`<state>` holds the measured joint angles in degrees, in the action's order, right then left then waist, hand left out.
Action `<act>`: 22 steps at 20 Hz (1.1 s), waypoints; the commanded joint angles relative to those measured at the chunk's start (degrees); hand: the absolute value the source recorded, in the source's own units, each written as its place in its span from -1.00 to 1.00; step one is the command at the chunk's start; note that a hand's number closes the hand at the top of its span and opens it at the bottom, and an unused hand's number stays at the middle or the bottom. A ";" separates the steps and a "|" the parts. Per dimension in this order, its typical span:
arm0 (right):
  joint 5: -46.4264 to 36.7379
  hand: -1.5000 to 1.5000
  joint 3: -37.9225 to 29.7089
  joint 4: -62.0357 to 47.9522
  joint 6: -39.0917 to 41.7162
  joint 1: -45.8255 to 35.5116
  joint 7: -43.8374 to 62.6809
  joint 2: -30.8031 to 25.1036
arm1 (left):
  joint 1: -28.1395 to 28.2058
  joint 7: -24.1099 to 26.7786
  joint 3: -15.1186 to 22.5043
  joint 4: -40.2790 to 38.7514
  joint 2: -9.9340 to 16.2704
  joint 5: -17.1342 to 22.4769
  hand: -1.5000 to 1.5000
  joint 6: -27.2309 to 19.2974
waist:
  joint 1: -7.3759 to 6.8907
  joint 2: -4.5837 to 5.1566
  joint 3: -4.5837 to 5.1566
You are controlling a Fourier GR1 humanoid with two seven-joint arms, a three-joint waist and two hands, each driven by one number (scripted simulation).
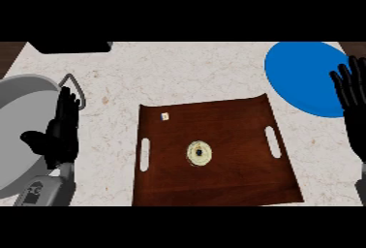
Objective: Pick the cupcake from the tray and place it in the plate
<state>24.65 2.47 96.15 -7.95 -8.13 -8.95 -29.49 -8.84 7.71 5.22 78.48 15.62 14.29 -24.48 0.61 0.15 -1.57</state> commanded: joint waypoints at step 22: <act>-19.36 -1.00 9.58 -11.27 4.28 -16.17 4.17 -3.34 | 8.47 -16.63 9.76 1.74 -1.73 1.93 0.00 11.92 | -0.45 -0.33 1.66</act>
<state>7.19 10.15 82.59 -8.72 -23.40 -10.33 -27.27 -2.72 -8.62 13.61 81.76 15.55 16.27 -12.66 -0.39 -0.26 -0.32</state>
